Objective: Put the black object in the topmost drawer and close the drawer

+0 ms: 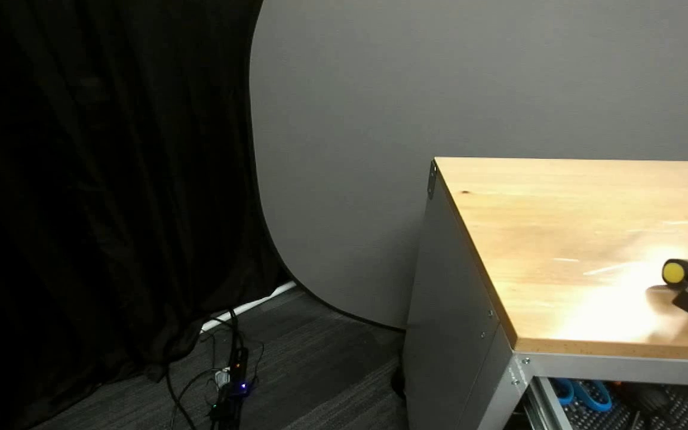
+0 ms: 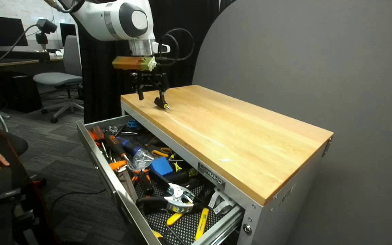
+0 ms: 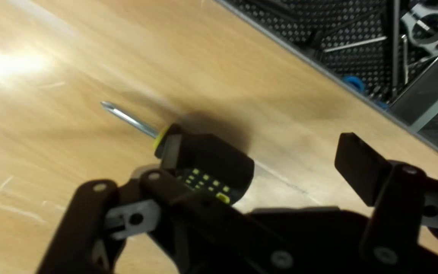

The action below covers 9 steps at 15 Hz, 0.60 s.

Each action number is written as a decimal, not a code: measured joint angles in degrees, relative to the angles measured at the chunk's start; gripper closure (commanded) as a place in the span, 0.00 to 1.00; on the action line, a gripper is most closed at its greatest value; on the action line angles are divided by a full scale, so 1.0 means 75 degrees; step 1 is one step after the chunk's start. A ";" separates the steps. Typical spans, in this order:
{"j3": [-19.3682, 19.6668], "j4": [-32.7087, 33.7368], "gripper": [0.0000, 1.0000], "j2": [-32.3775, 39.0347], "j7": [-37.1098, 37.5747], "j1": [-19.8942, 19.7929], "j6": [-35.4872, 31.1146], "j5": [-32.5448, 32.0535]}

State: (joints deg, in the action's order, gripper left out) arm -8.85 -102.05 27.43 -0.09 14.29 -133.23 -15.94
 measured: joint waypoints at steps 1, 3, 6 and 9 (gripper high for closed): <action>0.0164 0.0042 0.00 -0.0003 0.0357 0.0188 -0.0168 -0.0344; 0.0490 0.0151 0.00 -0.0030 0.1076 0.0547 -0.0304 -0.1074; 0.0842 0.0229 0.00 -0.0060 0.1908 0.0921 -0.0295 -0.1877; 0.0899 0.0228 0.00 -0.0006 0.2099 0.0986 0.0078 -0.1979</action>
State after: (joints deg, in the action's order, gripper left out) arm -2.10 -100.33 27.38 15.65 21.69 -132.65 -30.78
